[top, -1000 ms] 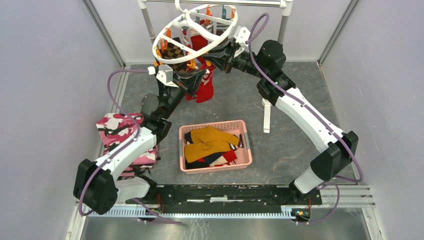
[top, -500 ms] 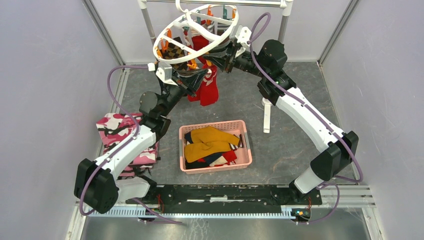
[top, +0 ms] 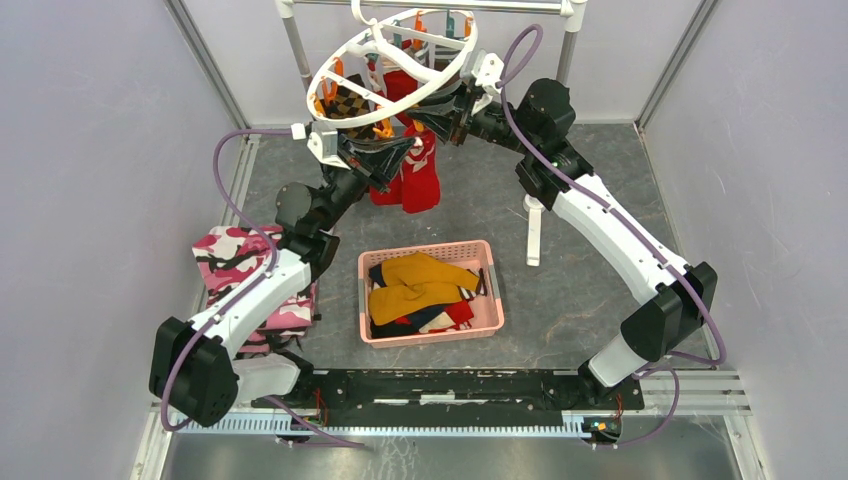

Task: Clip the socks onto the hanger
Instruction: Clamp the sock onto the hanger, then pick up the sock from the bin.

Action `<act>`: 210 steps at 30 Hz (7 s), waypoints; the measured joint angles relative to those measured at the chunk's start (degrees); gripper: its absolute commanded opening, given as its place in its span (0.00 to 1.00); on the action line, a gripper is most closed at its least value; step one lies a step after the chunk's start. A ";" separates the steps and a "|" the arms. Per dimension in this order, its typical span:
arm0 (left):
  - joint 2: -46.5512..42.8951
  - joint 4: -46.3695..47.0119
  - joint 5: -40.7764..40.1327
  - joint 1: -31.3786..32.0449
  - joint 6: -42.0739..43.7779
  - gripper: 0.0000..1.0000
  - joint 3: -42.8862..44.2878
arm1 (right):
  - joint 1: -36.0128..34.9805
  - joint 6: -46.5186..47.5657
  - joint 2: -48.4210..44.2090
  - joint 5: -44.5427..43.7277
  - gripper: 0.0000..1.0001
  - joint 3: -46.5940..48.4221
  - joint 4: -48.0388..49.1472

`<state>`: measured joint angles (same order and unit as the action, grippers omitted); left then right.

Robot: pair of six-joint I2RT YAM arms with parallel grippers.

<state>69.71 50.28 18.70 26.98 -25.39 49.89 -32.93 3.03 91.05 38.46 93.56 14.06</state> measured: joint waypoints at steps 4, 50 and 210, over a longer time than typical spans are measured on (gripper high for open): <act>0.00 1.49 0.70 -0.68 -1.75 0.02 0.00 | 0.07 0.00 0.00 0.13 0.00 0.00 0.00; -6.21 -9.57 -7.96 -2.23 2.82 0.08 -0.02 | 12.35 12.44 -6.36 16.48 0.80 0.13 -30.88; -15.47 -37.88 -3.80 8.39 -10.60 0.61 -25.59 | 20.09 34.86 -19.56 26.01 0.87 -45.86 -31.50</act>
<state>54.24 12.40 14.90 35.38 -35.99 24.29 -12.84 37.89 71.48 64.47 47.70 -17.43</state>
